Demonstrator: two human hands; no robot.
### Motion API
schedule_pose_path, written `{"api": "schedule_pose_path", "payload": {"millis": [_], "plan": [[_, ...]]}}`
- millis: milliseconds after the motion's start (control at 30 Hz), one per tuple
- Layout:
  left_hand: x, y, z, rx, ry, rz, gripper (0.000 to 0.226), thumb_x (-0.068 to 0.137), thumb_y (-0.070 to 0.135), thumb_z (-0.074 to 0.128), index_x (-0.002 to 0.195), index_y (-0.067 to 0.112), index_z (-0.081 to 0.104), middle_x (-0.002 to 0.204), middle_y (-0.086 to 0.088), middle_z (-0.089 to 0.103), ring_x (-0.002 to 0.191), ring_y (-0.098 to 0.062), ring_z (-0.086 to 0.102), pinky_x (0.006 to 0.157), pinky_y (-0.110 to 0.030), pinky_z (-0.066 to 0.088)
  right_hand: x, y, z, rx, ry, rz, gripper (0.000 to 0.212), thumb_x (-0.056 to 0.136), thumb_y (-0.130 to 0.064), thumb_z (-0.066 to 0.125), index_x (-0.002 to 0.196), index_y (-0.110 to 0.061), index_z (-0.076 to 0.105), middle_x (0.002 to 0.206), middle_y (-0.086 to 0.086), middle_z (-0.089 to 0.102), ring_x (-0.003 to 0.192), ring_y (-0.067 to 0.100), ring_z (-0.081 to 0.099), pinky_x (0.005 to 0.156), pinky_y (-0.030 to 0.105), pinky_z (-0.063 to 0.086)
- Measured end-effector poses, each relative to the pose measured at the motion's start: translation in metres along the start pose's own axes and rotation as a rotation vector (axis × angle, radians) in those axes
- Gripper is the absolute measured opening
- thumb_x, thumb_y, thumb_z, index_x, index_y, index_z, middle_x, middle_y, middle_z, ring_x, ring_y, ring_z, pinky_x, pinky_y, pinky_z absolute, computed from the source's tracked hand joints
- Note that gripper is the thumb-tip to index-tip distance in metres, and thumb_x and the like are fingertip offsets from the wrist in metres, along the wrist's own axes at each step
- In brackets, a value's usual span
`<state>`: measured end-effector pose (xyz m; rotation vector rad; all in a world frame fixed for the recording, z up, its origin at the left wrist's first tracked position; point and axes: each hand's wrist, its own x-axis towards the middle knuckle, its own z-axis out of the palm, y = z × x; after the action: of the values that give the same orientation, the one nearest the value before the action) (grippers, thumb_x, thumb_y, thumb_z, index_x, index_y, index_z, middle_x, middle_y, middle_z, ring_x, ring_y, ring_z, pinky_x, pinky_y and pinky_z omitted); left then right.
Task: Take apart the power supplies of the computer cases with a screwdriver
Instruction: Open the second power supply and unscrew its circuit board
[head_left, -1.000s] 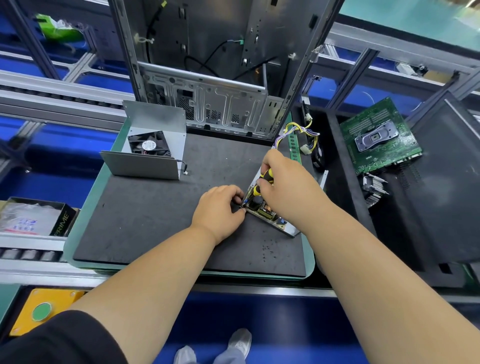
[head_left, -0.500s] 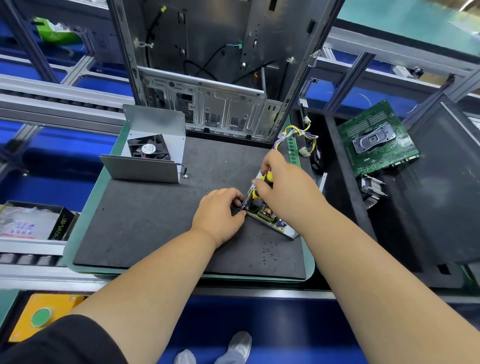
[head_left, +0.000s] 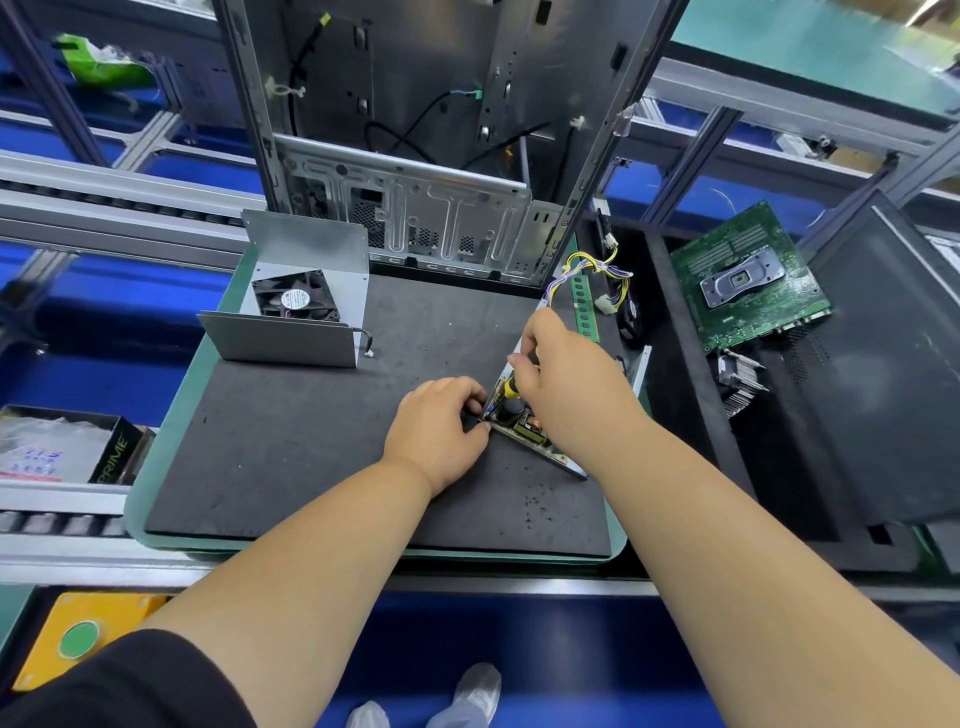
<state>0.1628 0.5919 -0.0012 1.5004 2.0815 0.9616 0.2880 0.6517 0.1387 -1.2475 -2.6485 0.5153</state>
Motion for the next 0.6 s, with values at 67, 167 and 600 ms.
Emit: {"api": "schedule_pose_path", "payload": {"millis": [67, 167, 600], "plan": [[0.000, 0.001, 0.000, -0.006, 0.002, 0.001, 0.025, 0.079, 0.025, 0.071, 0.090, 0.038, 0.052, 0.084, 0.019, 0.057, 0.086, -0.010, 0.049, 0.084, -0.028, 0.041, -0.004, 0.000, -0.003, 0.068, -0.036, -0.036, 0.011, 0.100, -0.016, 0.052, 0.098, -0.015, 0.041, 0.073, -0.003, 0.048, 0.068, 0.020, 0.044, 0.059, 0.035, 0.027], [0.000, 0.002, 0.000, -0.013, 0.000, 0.006, 0.024, 0.079, 0.025, 0.071, 0.089, 0.038, 0.052, 0.085, 0.018, 0.057, 0.085, -0.009, 0.049, 0.084, -0.028, 0.042, -0.005, 0.002, -0.013, 0.097, -0.146, -0.103, 0.010, 0.094, -0.005, 0.053, 0.096, -0.014, 0.049, 0.079, -0.012, 0.042, 0.076, 0.015, 0.039, 0.060, 0.027, 0.027], [0.000, 0.002, -0.001, -0.013, 0.014, 0.013, 0.025, 0.079, 0.024, 0.073, 0.090, 0.036, 0.053, 0.084, 0.018, 0.057, 0.084, -0.011, 0.049, 0.083, -0.030, 0.042, -0.002, 0.007, -0.008, 0.007, -0.057, -0.037, 0.020, 0.096, -0.027, 0.063, 0.094, -0.020, 0.045, 0.077, -0.006, 0.049, 0.078, 0.022, 0.048, 0.062, 0.034, 0.029]]}}
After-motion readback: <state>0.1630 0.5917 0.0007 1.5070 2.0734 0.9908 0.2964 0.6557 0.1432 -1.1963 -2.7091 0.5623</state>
